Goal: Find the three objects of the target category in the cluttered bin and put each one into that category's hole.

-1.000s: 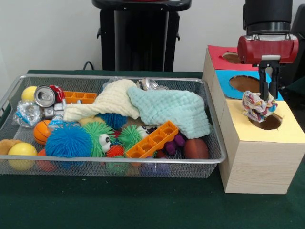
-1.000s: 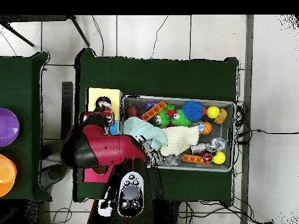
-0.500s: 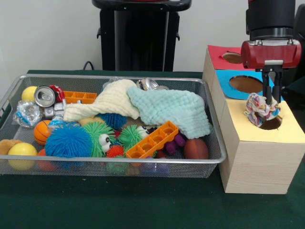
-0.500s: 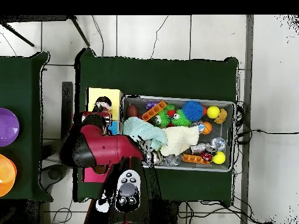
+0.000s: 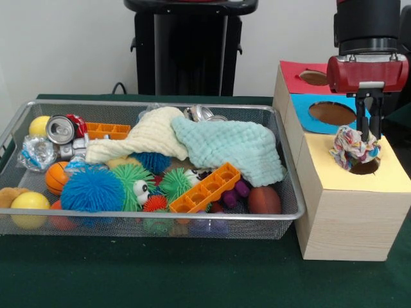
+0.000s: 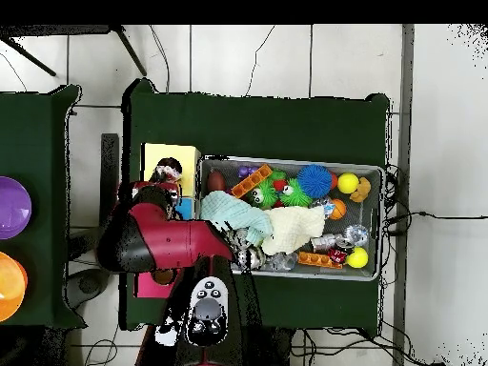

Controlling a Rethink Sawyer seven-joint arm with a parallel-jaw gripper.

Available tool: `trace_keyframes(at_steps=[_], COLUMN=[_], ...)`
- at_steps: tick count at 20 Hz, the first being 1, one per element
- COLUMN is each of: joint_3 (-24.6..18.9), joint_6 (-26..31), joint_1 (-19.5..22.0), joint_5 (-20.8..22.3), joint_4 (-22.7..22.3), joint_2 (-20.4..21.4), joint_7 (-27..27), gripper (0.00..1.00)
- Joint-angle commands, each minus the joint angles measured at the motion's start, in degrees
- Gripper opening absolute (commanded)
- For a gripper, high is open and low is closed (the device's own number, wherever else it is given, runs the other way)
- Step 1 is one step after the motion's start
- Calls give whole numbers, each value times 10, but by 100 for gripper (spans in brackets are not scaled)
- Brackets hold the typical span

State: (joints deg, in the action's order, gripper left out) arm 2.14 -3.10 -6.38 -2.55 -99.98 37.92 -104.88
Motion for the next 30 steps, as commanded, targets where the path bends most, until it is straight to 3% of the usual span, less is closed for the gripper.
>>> trace_keyframes(at_steps=[1, 27, 28, 30], joint_3=[-15, -10, -11, -12], joint_6=[-34, -19, -15, -12], joint_1=[-11, -15, -14, -13], joint_5=[-27, -21, -19, -19], joint_4=[29, 36, 36, 36], joint_2=[-38, -45, -44, -44], joint_7=[-107, -103, -101, -100], gripper=[0, 0, 100, 100])
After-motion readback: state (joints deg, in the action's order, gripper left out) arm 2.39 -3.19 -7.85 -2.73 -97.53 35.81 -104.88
